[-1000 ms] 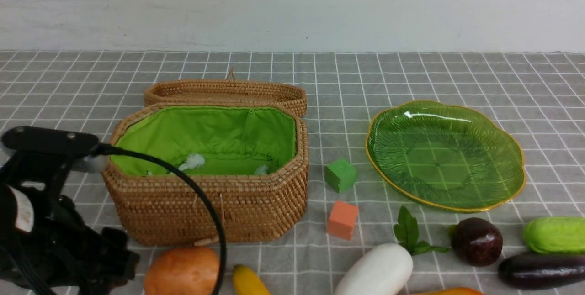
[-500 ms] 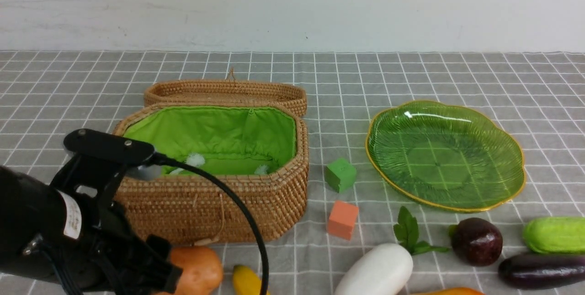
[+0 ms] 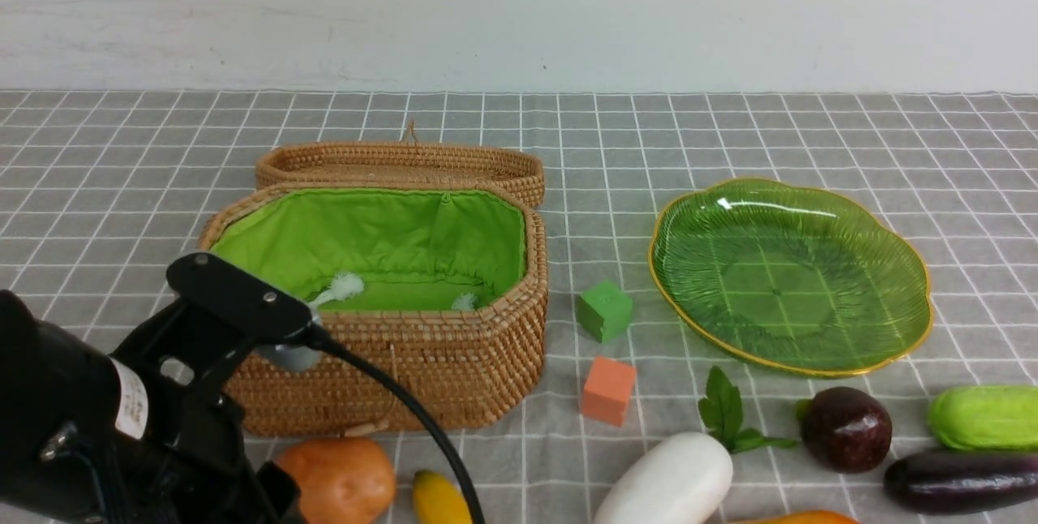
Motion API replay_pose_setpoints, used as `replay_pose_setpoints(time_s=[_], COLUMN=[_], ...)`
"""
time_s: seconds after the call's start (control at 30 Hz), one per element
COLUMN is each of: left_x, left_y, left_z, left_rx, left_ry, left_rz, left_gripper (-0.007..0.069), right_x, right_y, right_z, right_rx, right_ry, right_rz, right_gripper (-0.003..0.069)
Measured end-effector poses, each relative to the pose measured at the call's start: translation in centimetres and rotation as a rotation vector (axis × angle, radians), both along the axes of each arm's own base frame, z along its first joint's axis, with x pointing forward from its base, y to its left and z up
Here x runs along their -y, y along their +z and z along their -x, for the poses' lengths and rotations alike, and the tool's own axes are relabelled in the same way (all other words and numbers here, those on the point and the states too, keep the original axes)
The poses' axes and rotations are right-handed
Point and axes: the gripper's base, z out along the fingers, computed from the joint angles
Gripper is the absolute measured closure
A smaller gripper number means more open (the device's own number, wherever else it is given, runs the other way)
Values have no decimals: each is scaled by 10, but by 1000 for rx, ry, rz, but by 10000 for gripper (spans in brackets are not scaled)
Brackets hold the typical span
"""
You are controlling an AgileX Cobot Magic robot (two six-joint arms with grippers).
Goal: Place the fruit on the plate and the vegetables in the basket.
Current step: Grab a potato with your left arm and place it in the basket on the left
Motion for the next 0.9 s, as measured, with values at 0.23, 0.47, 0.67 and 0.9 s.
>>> replay_pose_setpoints(time_s=[0.23, 0.47, 0.67, 0.9], left_x=[0, -1, 3, 10], left_y=[2, 5, 2, -21], left_z=[-5, -11, -19, -32], left_rx=[57, 148, 227, 161], left_ry=[-3, -18, -28, -39], left_rz=[-2, -21, 9, -41], left_gripper=[208, 60, 7, 11], right_x=[0, 0, 0, 0], right_y=[0, 0, 0, 0], right_z=[0, 0, 0, 0], right_rx=[0, 0, 0, 0], right_ry=[0, 0, 0, 0], right_rz=[0, 0, 0, 0], right_gripper=[418, 418, 418, 418])
